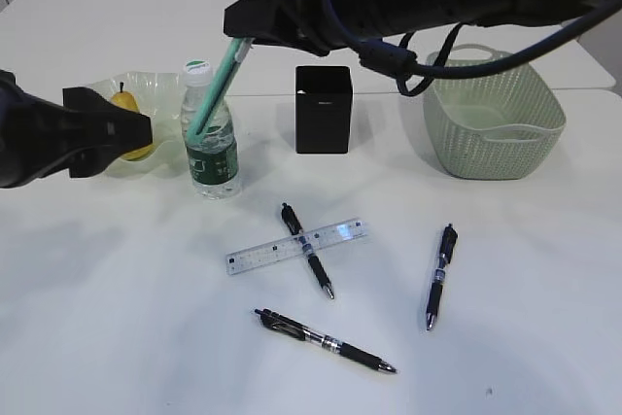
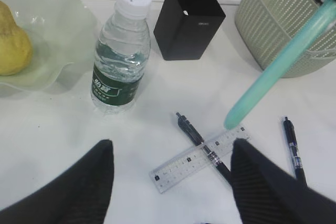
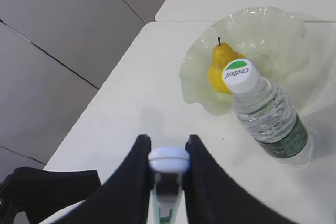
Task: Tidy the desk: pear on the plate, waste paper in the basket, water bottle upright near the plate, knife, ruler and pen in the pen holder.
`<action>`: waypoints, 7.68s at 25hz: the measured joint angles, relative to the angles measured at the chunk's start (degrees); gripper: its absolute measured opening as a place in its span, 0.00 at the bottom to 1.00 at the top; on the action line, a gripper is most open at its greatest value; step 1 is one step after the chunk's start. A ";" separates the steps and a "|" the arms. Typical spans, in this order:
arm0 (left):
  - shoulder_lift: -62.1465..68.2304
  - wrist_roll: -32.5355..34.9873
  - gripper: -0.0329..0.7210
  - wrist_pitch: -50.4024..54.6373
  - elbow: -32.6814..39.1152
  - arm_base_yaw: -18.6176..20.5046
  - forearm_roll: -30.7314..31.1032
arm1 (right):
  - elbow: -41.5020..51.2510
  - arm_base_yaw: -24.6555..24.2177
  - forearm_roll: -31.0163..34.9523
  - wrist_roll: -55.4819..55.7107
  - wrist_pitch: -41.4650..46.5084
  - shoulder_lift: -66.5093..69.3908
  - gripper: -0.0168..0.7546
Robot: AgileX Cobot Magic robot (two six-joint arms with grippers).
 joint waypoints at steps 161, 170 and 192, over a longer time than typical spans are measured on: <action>-0.75 2.88 0.68 33.26 -1.27 17.34 7.15 | -22.24 0.31 -57.42 -27.42 29.67 17.43 0.38; -0.75 2.90 0.68 32.58 -1.27 17.34 7.24 | -24.24 3.09 -56.51 -31.77 29.80 25.27 0.47; -0.75 3.00 0.68 30.97 -1.29 17.34 7.28 | -24.72 3.09 -57.05 -32.08 27.22 32.98 0.47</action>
